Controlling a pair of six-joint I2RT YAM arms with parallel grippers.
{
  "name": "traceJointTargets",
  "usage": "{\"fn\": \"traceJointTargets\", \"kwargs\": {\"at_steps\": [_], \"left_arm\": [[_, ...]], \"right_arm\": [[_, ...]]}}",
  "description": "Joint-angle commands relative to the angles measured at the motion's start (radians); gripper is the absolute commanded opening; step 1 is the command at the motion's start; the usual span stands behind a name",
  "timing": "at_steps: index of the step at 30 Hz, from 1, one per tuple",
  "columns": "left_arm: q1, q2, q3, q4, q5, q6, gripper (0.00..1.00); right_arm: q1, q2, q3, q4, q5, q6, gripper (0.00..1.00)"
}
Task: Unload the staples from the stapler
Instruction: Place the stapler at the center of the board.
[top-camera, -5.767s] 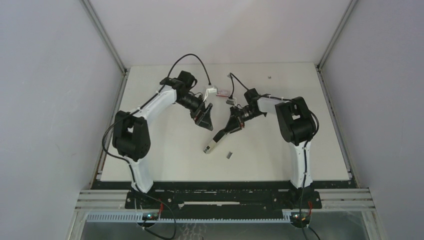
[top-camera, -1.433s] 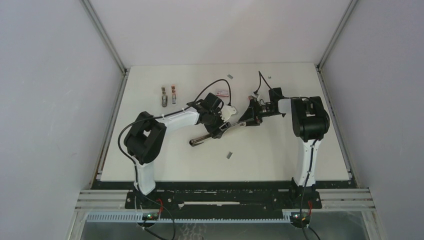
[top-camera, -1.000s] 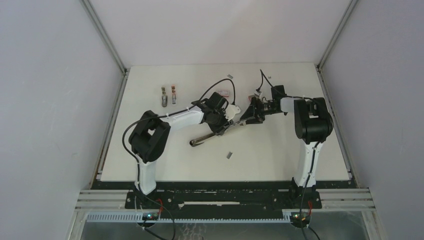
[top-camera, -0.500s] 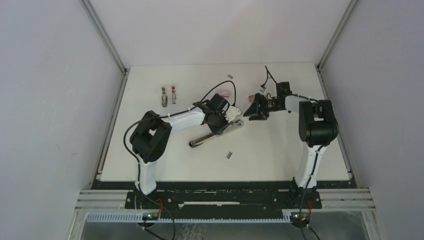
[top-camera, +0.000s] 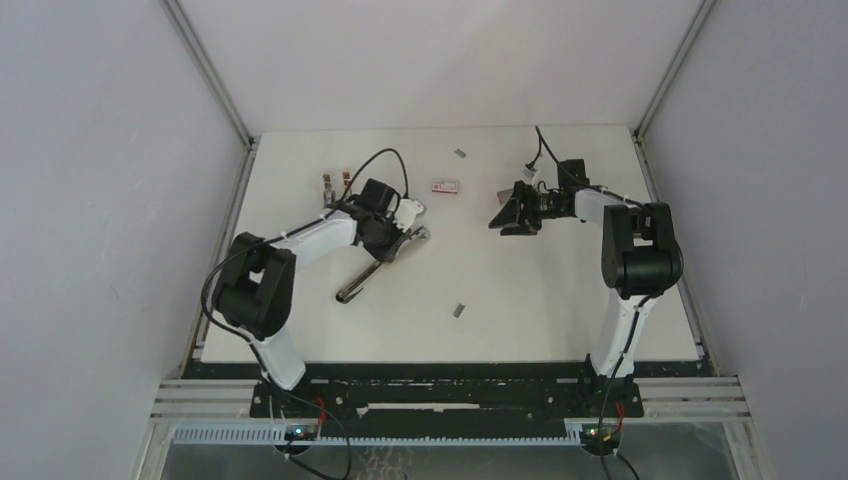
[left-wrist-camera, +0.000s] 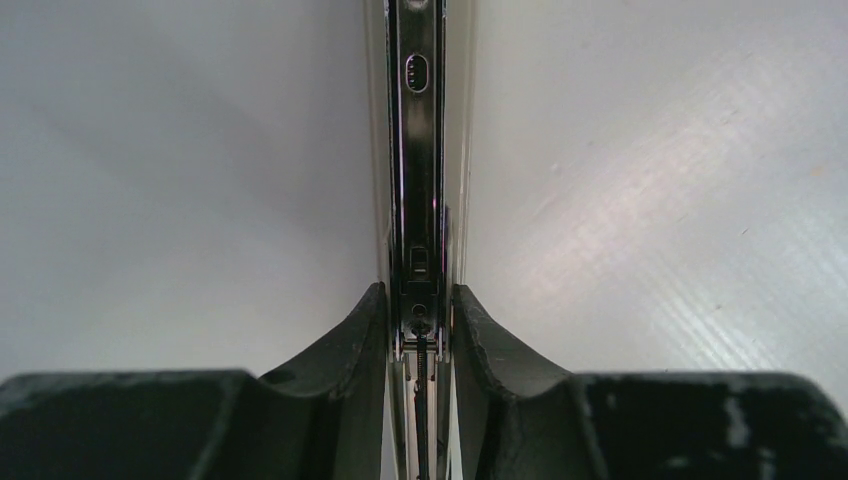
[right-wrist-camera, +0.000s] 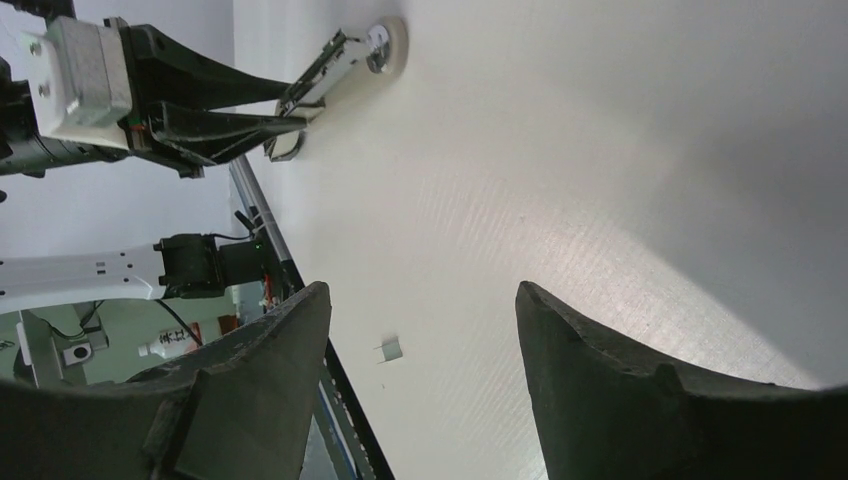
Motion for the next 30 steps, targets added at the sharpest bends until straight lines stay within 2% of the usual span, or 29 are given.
{"fn": "traceJointTargets", "kwargs": {"at_steps": [1,9,30], "left_arm": [[0.065,-0.120,-0.060,0.025,0.003,-0.013,0.00],[0.188,-0.233,-0.118,0.048,-0.012,-0.014,0.00],[0.378,-0.397,-0.238,0.026,-0.067,-0.023,0.00]], "right_arm": [[-0.005,-0.052,0.002,0.009,-0.023,-0.017,0.68],[-0.004,-0.047,0.002,0.013,-0.030,-0.014,0.68],[-0.001,-0.049,0.002,0.012,-0.037,-0.014,0.68]]}}
